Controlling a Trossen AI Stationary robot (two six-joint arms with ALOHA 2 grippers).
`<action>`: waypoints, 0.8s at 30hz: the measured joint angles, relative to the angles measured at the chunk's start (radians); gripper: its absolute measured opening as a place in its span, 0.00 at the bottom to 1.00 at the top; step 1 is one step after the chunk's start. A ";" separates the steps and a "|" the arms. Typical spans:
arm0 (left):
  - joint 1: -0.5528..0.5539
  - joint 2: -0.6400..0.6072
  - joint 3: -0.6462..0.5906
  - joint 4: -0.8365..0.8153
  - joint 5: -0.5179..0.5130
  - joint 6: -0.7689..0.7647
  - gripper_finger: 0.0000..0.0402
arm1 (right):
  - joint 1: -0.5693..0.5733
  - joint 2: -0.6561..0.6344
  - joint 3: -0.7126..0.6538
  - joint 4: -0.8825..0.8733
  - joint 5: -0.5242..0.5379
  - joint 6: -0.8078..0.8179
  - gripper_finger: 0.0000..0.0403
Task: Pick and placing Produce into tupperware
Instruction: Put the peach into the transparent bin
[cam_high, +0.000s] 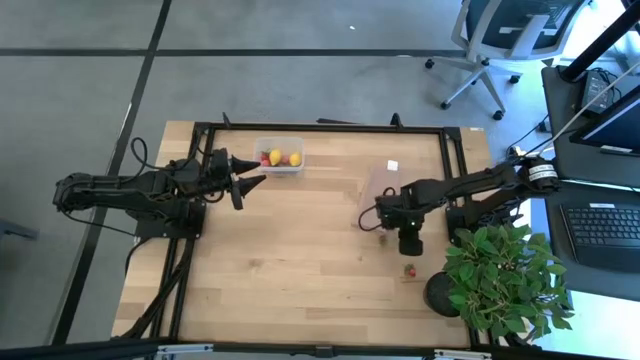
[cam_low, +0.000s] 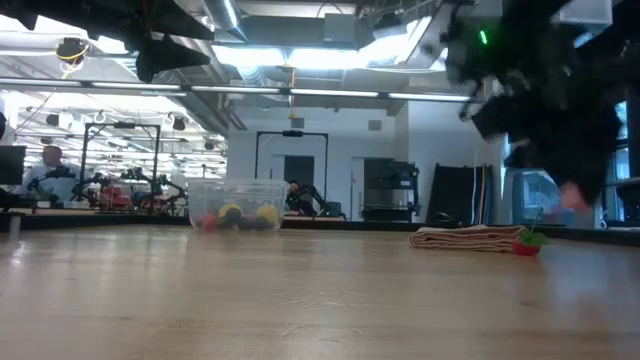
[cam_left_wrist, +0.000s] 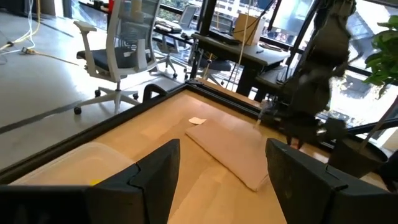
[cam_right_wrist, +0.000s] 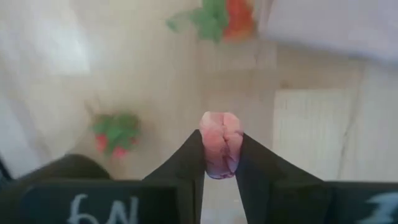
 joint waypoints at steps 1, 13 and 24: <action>0.000 0.000 0.000 0.000 0.000 0.000 0.57 | 0.000 -0.008 0.031 0.005 0.000 -0.012 0.19; 0.000 0.000 0.000 0.100 0.000 0.560 0.57 | -0.166 -0.017 0.403 0.388 0.142 -0.040 0.17; 0.000 0.126 0.000 0.403 -0.031 1.106 0.56 | -0.240 0.044 0.450 1.057 0.110 0.197 0.17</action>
